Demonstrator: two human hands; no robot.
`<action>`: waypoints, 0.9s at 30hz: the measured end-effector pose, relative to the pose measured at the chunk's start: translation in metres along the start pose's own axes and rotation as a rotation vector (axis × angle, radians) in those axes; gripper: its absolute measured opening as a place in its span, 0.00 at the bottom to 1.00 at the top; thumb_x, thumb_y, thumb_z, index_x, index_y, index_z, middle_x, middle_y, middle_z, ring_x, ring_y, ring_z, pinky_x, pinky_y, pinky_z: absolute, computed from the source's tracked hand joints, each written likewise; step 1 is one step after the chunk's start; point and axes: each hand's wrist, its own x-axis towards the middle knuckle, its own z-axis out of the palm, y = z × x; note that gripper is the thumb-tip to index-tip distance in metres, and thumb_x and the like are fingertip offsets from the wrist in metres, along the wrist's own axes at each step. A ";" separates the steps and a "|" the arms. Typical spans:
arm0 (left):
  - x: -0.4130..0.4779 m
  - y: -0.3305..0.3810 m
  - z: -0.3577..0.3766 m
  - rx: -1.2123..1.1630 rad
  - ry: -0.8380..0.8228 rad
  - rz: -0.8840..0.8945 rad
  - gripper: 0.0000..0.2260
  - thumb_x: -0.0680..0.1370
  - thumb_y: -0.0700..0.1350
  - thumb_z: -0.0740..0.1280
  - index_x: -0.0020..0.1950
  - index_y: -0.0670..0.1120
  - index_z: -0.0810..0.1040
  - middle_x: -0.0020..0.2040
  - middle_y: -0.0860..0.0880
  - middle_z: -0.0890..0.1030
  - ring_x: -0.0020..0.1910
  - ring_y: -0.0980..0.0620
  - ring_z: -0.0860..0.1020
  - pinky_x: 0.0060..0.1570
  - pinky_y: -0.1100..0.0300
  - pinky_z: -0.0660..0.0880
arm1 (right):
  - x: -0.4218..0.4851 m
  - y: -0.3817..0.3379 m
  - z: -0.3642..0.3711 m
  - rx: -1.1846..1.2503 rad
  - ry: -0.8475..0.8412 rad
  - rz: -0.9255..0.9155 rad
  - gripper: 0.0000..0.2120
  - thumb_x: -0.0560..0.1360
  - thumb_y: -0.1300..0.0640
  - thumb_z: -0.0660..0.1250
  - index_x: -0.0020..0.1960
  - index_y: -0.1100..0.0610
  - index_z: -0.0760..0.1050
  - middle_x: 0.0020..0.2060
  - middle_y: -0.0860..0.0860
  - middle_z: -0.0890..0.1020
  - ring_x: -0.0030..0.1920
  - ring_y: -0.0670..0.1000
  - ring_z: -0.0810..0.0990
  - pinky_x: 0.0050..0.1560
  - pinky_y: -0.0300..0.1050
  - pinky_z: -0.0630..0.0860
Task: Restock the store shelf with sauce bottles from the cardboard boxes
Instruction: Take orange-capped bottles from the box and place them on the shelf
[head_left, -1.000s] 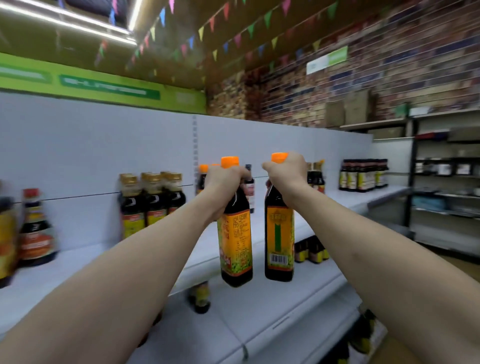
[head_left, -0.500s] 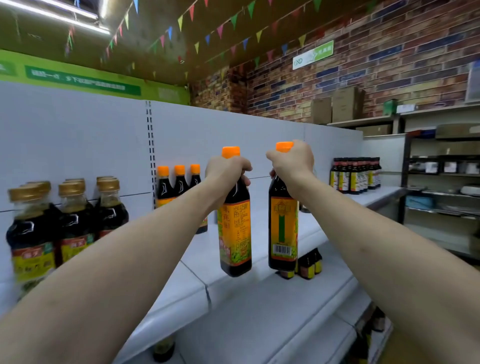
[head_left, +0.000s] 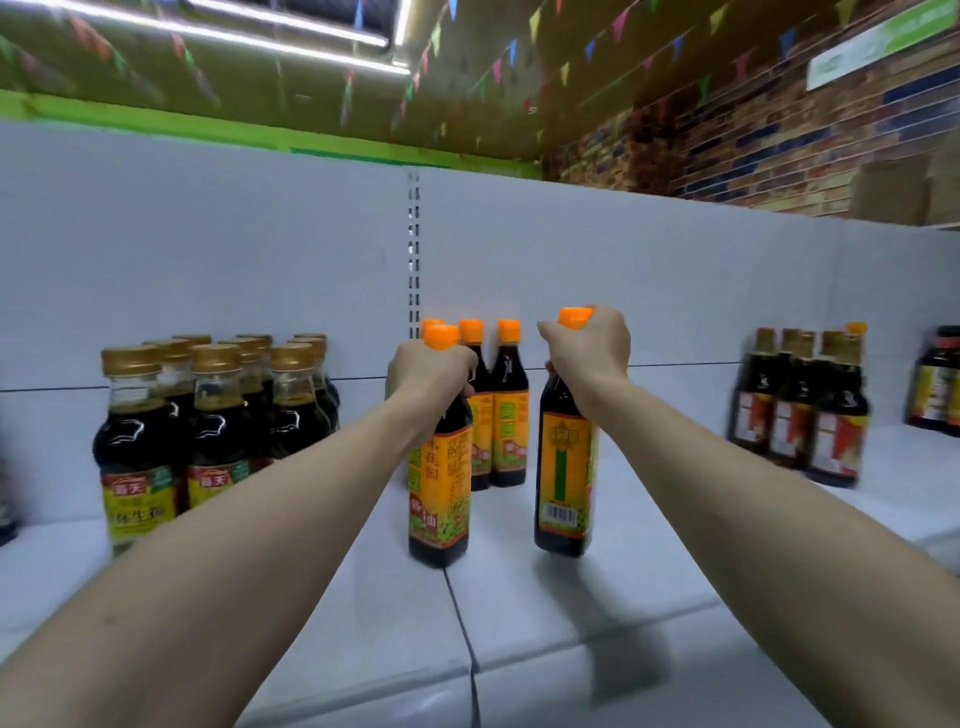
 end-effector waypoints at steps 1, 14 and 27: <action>0.004 -0.003 -0.001 0.003 0.033 -0.008 0.08 0.73 0.45 0.71 0.34 0.45 0.78 0.31 0.47 0.85 0.36 0.46 0.83 0.40 0.55 0.76 | 0.005 0.006 0.011 0.018 -0.033 -0.007 0.12 0.72 0.57 0.71 0.37 0.53 0.66 0.32 0.55 0.73 0.34 0.59 0.78 0.39 0.61 0.80; 0.033 -0.026 0.015 0.191 0.303 0.057 0.14 0.75 0.51 0.70 0.31 0.48 0.78 0.31 0.49 0.85 0.36 0.46 0.84 0.50 0.43 0.82 | 0.036 0.050 0.090 0.083 -0.239 -0.133 0.23 0.79 0.38 0.67 0.58 0.57 0.72 0.46 0.52 0.79 0.44 0.55 0.78 0.44 0.51 0.75; 0.034 -0.044 0.028 0.346 0.179 0.264 0.23 0.83 0.66 0.55 0.60 0.47 0.70 0.46 0.48 0.84 0.47 0.47 0.82 0.52 0.45 0.77 | 0.035 0.090 0.096 0.045 -0.296 -0.497 0.30 0.85 0.43 0.57 0.81 0.50 0.52 0.53 0.55 0.81 0.50 0.55 0.79 0.48 0.49 0.71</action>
